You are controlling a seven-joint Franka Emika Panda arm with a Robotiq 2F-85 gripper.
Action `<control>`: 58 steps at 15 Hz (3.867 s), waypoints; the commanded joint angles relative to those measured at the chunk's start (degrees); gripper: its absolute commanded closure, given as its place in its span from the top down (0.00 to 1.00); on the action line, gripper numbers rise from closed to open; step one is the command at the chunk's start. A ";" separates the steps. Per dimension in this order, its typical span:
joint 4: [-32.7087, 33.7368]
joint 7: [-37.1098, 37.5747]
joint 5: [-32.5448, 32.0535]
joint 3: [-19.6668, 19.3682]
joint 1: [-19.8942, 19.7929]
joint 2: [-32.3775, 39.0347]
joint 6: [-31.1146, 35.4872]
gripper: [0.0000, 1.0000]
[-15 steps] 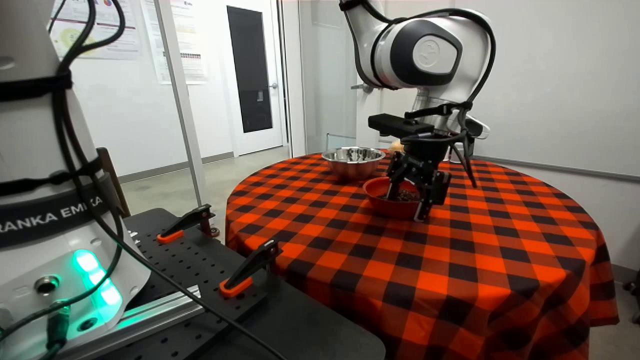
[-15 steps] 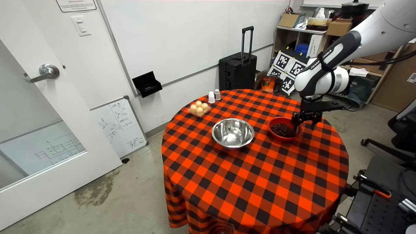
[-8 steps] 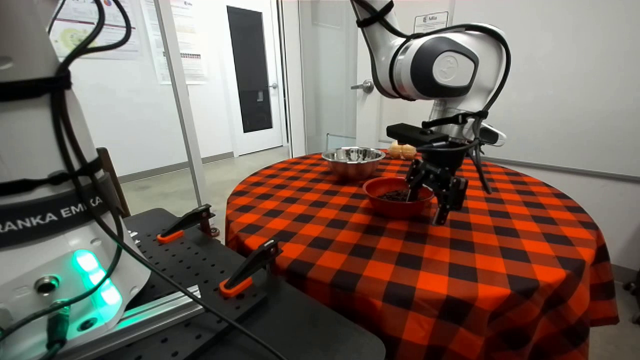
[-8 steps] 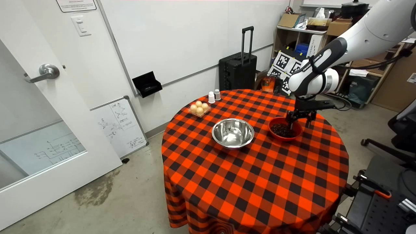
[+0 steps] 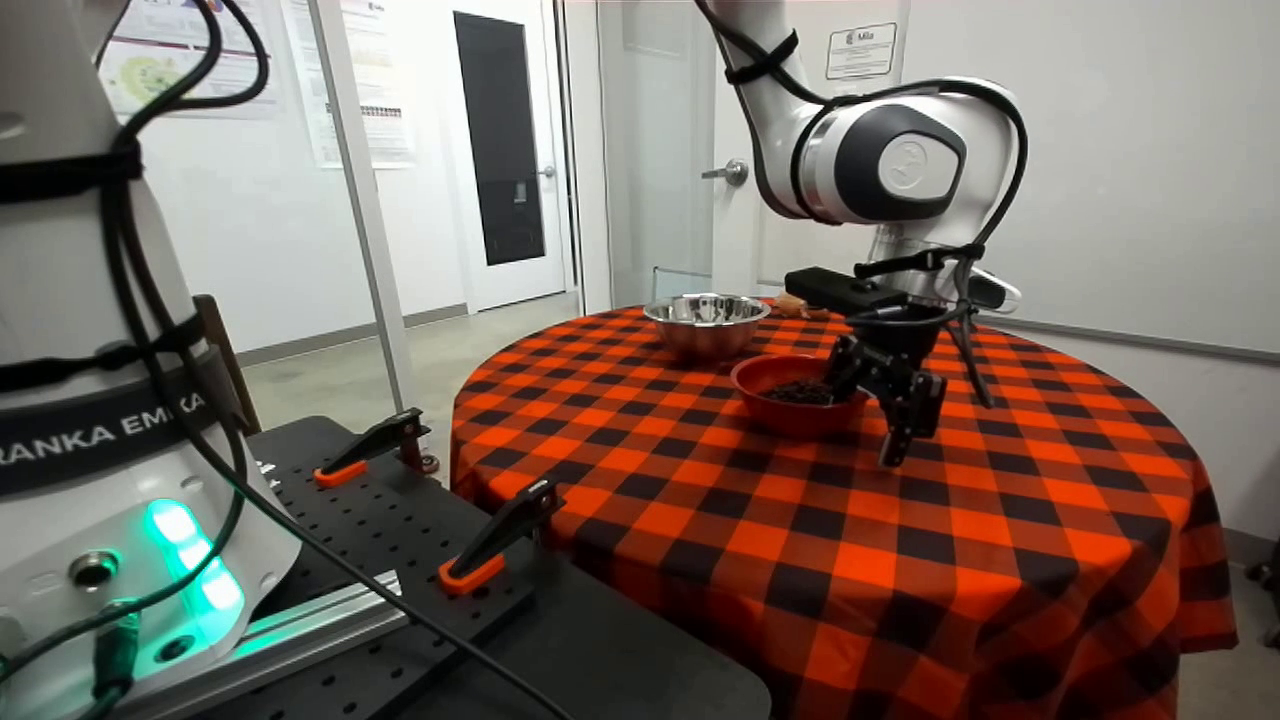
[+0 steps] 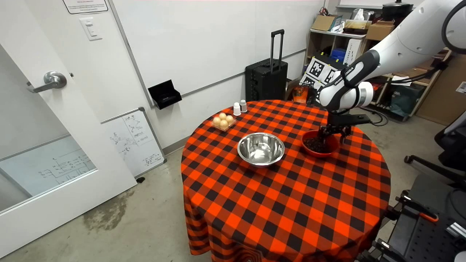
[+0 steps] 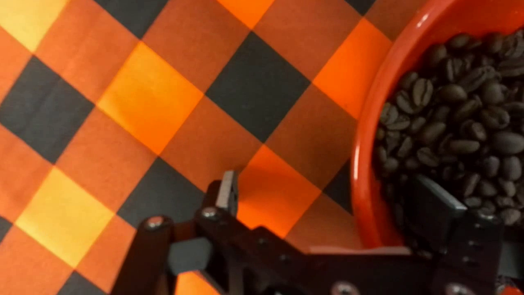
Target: Pour the beans in the red bowl into the metal bowl
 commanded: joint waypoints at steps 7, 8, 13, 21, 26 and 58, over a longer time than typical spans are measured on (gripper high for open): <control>3.71 0.59 0.39 0.63 -1.86 0.05 -1.99 1.00; 3.95 0.53 0.43 0.65 -2.03 -0.12 -2.05 1.00; 4.54 0.60 -0.11 0.39 -2.25 -0.17 -1.86 1.00; 3.12 0.25 -2.03 -0.34 -1.54 0.61 -0.49 1.00; 2.06 -0.55 -2.44 0.13 -1.64 0.84 -0.20 0.61; 3.64 -8.14 7.37 4.67 -6.12 -2.83 -10.56 0.63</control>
